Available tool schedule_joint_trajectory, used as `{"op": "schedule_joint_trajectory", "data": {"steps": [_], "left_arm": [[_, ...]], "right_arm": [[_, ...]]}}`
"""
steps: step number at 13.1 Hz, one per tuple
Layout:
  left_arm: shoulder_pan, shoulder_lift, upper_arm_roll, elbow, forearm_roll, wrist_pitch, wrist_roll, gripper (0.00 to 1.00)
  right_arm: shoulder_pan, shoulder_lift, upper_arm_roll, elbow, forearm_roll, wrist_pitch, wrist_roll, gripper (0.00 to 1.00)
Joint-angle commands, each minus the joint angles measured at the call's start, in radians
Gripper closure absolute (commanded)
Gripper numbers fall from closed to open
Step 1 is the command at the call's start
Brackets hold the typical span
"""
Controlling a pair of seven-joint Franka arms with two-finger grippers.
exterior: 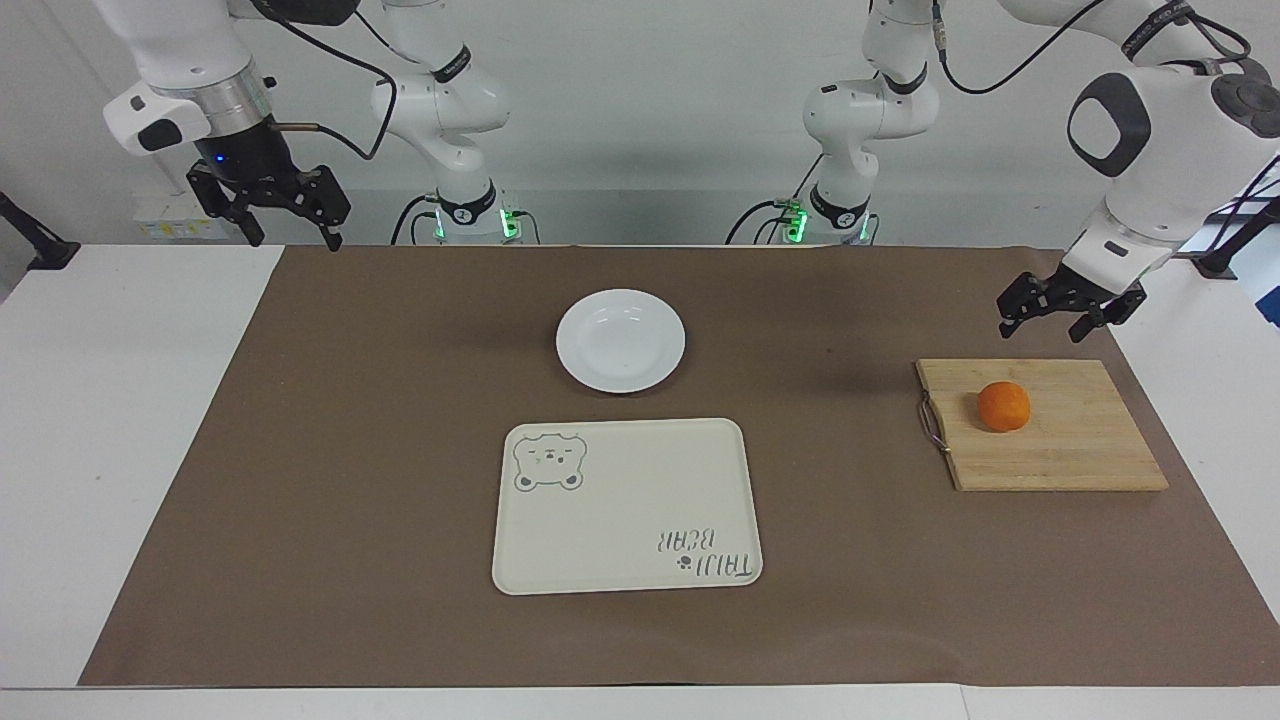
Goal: Place orange and plate with both arms
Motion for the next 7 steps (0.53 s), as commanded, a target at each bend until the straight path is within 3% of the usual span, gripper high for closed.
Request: {"op": "schedule_joint_trajectory", "data": {"steps": [1, 3, 7], "left_arm": [[0.032, -0.009, -0.007, -0.105, 0.002, 0.091, 0.018, 0.0], [0.041, -0.004, -0.007, -0.158, 0.002, 0.16, 0.019, 0.0], [0.078, 0.082, -0.007, -0.194, 0.002, 0.278, 0.028, 0.0]], "right_arm": [[0.003, -0.011, -0.002, -0.007, 0.011, 0.005, 0.008, 0.0], [0.003, -0.011, -0.002, -0.007, 0.011, 0.005, 0.008, 0.0], [0.003, -0.011, -0.003, -0.007, 0.011, 0.005, 0.008, 0.0]]}}
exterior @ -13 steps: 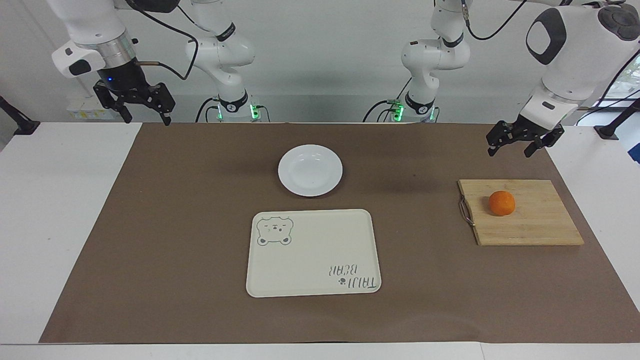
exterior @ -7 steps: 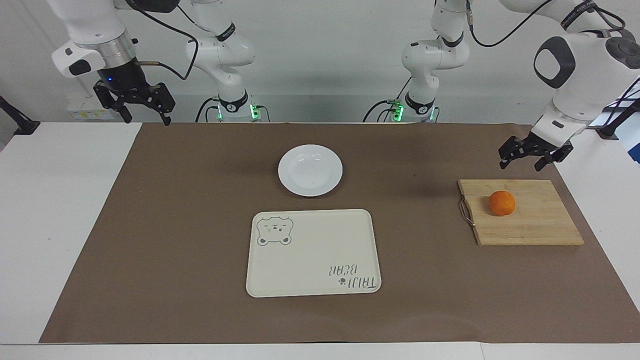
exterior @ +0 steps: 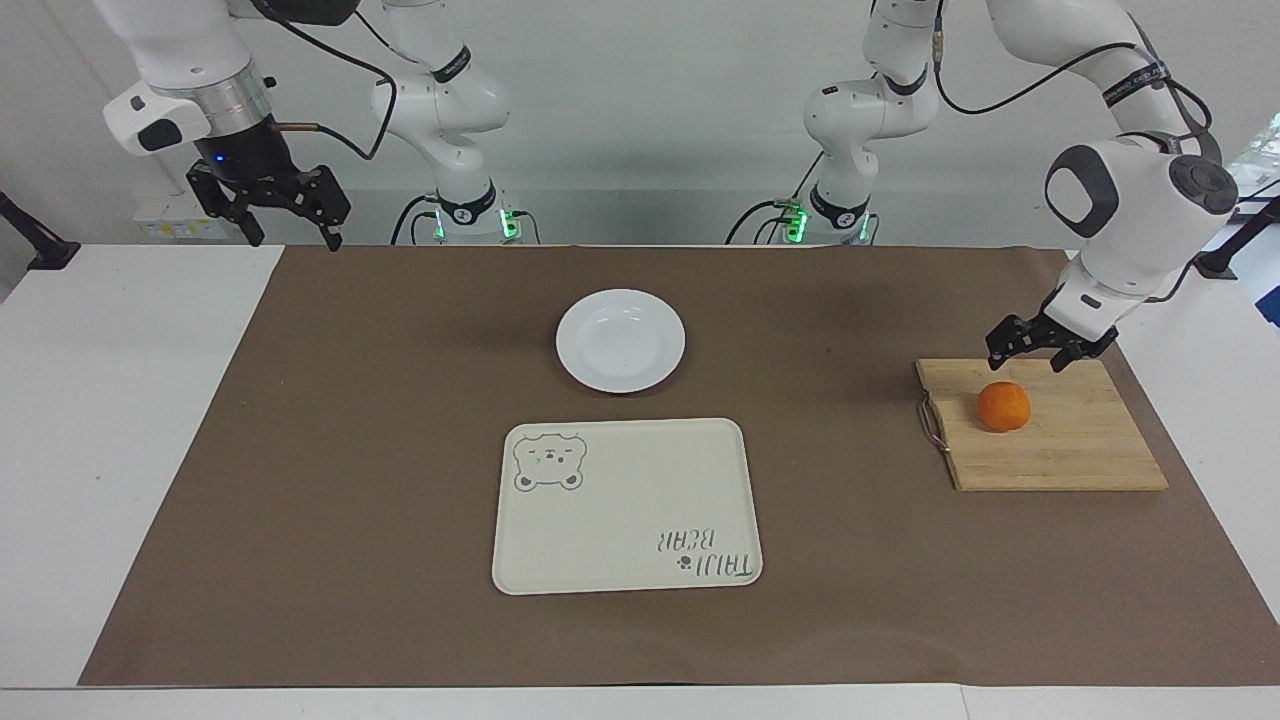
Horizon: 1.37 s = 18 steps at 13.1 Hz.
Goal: Place orange and plate with both arms
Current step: 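Lower the left gripper onto the orange ball and close it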
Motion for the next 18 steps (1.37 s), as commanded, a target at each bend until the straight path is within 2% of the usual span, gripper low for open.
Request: {"op": "schedule_joint_trajectory", "data": {"steps": [1, 6, 10, 11, 12, 13, 18], "left_arm": [[0.027, 0.043, -0.009, -0.026, 0.002, 0.084, 0.035, 0.0], [0.038, 0.119, -0.009, -0.06, -0.015, 0.19, 0.043, 0.0], [0.036, 0.112, -0.012, -0.101, -0.015, 0.221, 0.043, 0.0], [0.035, 0.112, -0.012, -0.103, -0.015, 0.223, 0.049, 0.15], [0.036, 0.112, -0.012, -0.103, -0.02, 0.221, 0.051, 0.72], [0.036, 0.11, -0.012, -0.101, -0.047, 0.212, 0.051, 1.0], [0.021, 0.112, -0.013, -0.032, -0.078, 0.153, 0.043, 1.0]], "right_arm": [[0.003, -0.011, -0.003, -0.007, 0.011, 0.005, 0.008, 0.0], [0.001, -0.013, -0.002, -0.009, 0.011, 0.004, 0.005, 0.0], [0.003, -0.013, -0.002, -0.009, 0.011, 0.004, 0.003, 0.0], [0.003, -0.013, -0.002, -0.009, 0.011, 0.005, 0.003, 0.0], [0.003, -0.013, -0.002, -0.007, 0.011, 0.004, 0.003, 0.0], [0.003, -0.013, -0.003, -0.009, 0.012, 0.004, 0.005, 0.0], [0.003, -0.013, -0.002, -0.007, 0.011, 0.005, 0.003, 0.0]]}}
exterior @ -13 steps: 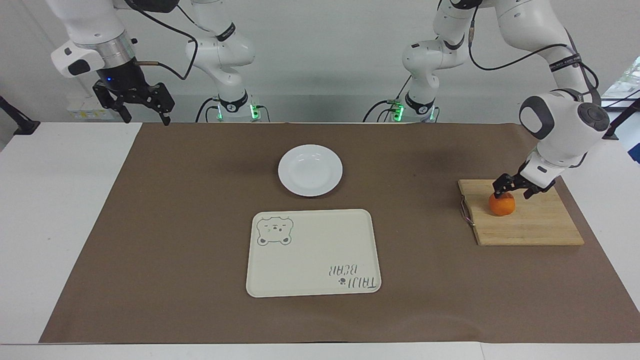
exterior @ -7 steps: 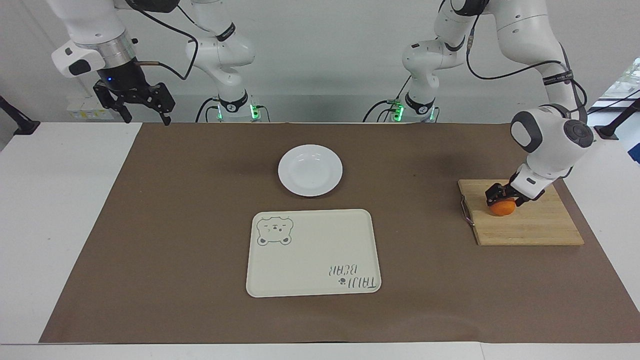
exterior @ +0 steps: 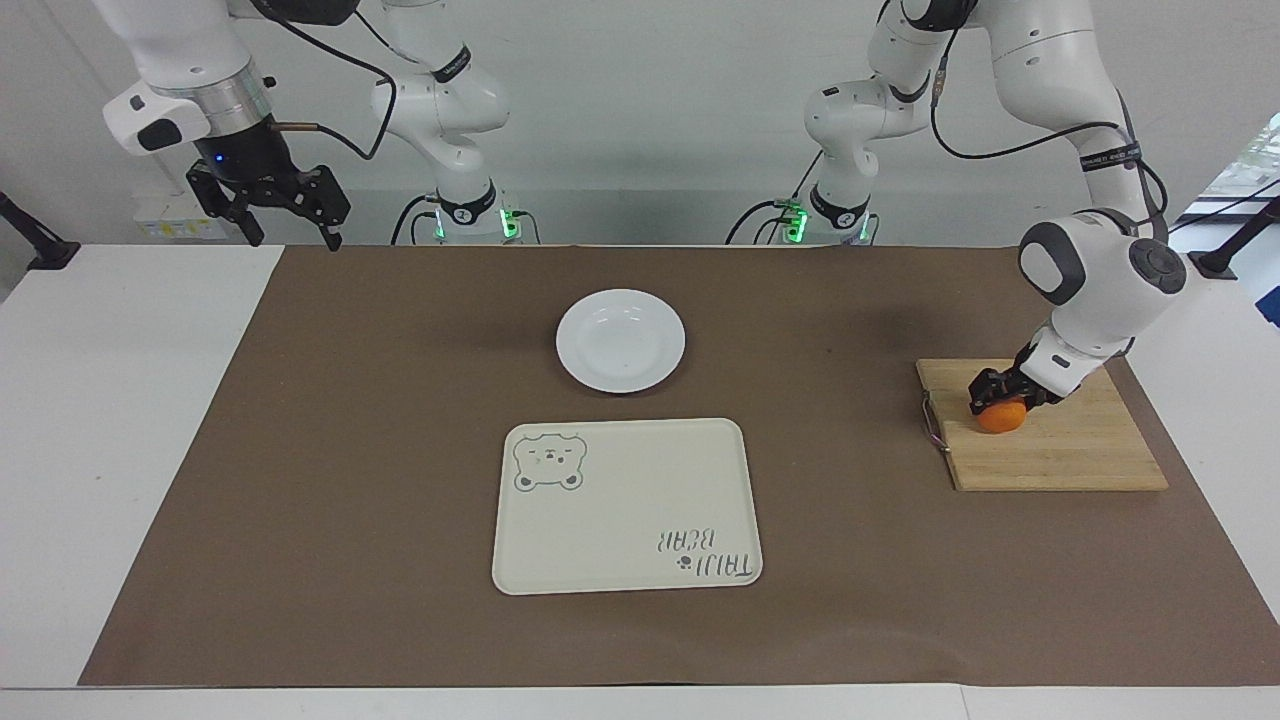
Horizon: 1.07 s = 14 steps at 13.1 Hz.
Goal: Place orange and plate with both arms
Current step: 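Lower the left gripper onto the orange ball and close it, then lift the orange ball off the cutting board with the left gripper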
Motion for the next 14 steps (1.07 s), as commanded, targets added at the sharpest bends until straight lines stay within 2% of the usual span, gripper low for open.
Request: {"op": "schedule_joint_trajectory", "data": {"steps": [1, 4, 9, 14], "left_arm": [[-0.009, -0.019, -0.004, 0.067, -0.016, -0.072, 0.003, 1.0], [-0.057, -0.024, -0.003, 0.196, -0.011, -0.22, -0.074, 1.0], [-0.153, -0.079, -0.003, 0.394, 0.036, -0.494, -0.25, 1.0], [-0.179, -0.165, -0.015, 0.434, 0.05, -0.592, -0.297, 1.0]], "right_arm": [[0.003, -0.012, -0.002, -0.007, 0.011, 0.005, 0.003, 0.0], [0.003, -0.012, -0.003, -0.007, 0.011, 0.004, 0.005, 0.0], [0.003, -0.012, -0.003, -0.007, 0.011, 0.004, 0.005, 0.0], [0.003, -0.012, -0.003, -0.007, 0.011, 0.005, 0.005, 0.0]]}}
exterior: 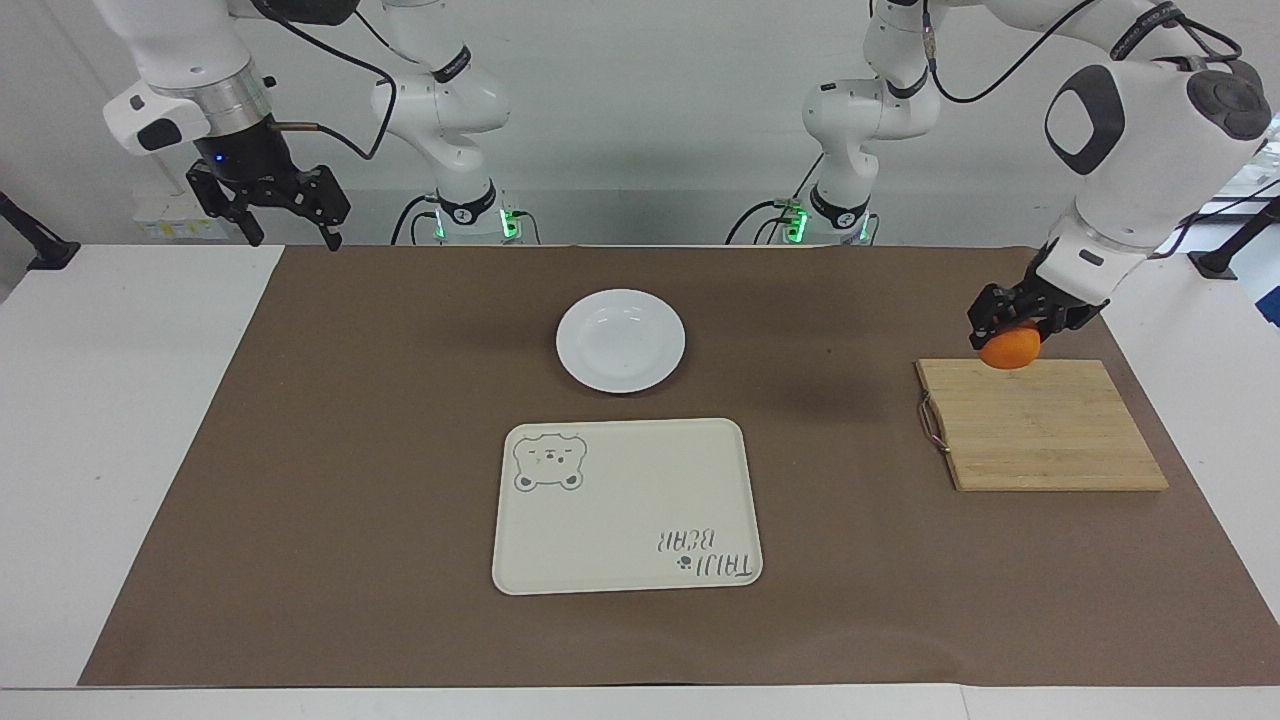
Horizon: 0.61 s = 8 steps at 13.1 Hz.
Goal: Place orange and plate with both arms
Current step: 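Lift the orange ball off the cutting board with the left gripper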
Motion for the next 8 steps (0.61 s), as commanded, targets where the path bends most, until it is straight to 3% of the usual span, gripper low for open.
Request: {"op": "schedule_joint_trajectory", "data": {"steps": [1, 4, 8], "left_arm": [[-0.009, -0.034, -0.007, -0.003, 0.021, -0.028, -0.024, 1.0], [-0.051, -0.043, -0.008, -0.013, 0.021, -0.027, -0.067, 1.0], [-0.202, -0.043, -0.008, -0.029, 0.021, -0.021, -0.241, 1.0]], "right_arm": [[0.003, -0.012, -0.003, -0.007, 0.011, 0.005, 0.005, 0.0], [0.003, -0.012, -0.003, -0.007, 0.011, 0.004, 0.005, 0.0], [0.003, -0.012, -0.002, -0.007, 0.011, 0.005, 0.005, 0.0]]}}
